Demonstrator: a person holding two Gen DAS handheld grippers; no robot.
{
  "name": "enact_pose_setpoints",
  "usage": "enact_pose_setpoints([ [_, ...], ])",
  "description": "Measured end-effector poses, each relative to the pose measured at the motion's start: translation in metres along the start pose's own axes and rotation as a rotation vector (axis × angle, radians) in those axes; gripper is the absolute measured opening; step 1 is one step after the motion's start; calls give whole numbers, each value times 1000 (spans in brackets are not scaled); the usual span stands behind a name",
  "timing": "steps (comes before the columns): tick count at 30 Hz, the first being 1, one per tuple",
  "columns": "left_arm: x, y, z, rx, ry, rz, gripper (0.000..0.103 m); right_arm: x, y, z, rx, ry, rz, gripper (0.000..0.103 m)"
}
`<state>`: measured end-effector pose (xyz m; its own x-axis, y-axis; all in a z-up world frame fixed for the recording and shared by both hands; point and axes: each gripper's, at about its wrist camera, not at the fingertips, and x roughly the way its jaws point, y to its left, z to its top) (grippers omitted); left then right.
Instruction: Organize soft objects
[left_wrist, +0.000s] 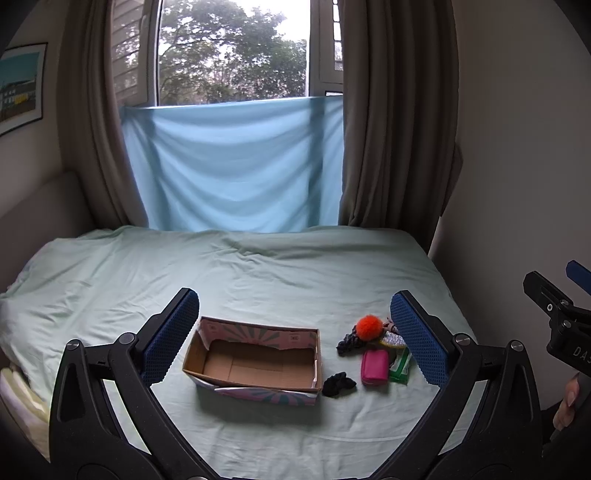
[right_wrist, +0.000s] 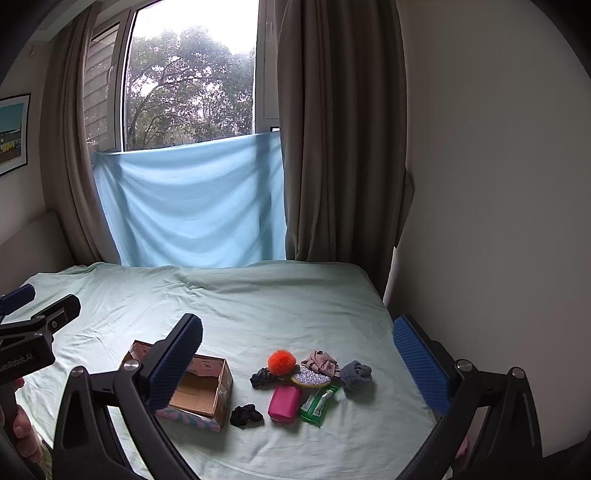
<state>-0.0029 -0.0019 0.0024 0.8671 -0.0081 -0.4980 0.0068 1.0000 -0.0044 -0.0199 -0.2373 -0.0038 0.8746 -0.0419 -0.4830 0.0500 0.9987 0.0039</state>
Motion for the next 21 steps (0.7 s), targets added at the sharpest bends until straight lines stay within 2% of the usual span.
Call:
enact_pose_setpoints([
  [21, 2, 4, 3, 5, -7, -11, 103, 0, 2, -1, 3, -15, -22, 103],
])
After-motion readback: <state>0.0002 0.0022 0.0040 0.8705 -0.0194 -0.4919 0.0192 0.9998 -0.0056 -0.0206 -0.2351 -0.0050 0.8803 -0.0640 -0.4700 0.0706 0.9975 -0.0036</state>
